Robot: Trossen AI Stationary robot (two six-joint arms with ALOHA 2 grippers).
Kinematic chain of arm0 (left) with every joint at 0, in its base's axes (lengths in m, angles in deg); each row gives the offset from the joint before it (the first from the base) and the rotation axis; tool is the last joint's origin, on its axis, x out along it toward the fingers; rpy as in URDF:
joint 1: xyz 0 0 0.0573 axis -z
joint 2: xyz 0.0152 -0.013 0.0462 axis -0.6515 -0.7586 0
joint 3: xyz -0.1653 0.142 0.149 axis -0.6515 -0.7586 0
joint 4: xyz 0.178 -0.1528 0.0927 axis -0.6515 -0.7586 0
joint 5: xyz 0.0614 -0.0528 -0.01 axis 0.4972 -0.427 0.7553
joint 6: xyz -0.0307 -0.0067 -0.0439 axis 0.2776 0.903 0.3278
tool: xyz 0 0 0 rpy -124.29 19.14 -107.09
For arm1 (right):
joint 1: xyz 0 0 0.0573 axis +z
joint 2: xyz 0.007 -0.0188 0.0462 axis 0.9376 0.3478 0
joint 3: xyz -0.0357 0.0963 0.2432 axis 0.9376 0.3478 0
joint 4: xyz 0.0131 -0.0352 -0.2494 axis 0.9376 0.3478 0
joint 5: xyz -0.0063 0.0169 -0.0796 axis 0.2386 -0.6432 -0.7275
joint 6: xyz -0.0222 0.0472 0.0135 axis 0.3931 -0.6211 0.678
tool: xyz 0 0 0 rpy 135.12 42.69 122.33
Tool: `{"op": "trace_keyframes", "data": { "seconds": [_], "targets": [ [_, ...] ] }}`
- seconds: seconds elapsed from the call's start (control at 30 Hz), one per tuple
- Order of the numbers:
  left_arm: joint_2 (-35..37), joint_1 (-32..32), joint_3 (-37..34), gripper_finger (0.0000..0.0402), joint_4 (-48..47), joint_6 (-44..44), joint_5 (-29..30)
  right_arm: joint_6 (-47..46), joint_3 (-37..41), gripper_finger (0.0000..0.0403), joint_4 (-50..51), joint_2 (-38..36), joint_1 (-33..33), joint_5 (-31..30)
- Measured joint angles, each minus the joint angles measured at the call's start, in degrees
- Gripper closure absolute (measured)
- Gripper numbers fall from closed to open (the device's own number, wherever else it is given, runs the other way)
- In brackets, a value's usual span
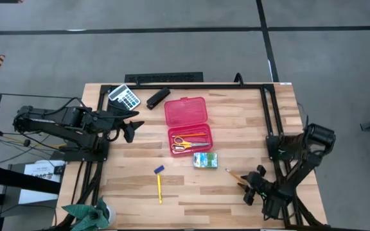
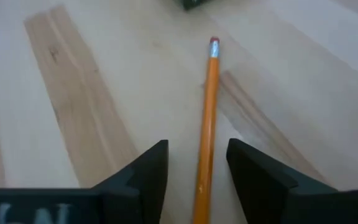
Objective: Pack school essentials
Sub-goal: Put the yellow pencil into the red supply box
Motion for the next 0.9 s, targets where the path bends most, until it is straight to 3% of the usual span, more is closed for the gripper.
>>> {"op": "trace_keyframes", "data": {
  "seconds": [0.17,0.43,0.67,0.8,0.9],
  "targets": [
    [0.0,0.0,0.0,0.016,-0.02,0.49,2.24,-5.14,-0.16,0.0238,-0.49,4.72,1.41,-3.95],
    [0.0,0.0,0.0,0.016,-0.04,0.62,2.18,-5.33,-0.56,0.0382,-0.56,5.48,-0.23,-5.24],
    [0.0,0.0,0.0,0.016,-0.04,0.61,2.16,-8.98,-4.39,0.0386,6.19,3.9,-1.62,-1.42],
    [0.0,0.0,0.0,0.016,-0.02,0.49,2.15,-8.96,-6.0,0.0396,13.32,-0.49,-3.01,2.33],
    [0.02,0.0,0.0,0.016,-0.04,0.26,2.15,-8.44,-6.11,0.0392,16.5,-4.62,-4.32,1.79]
  ]
}}
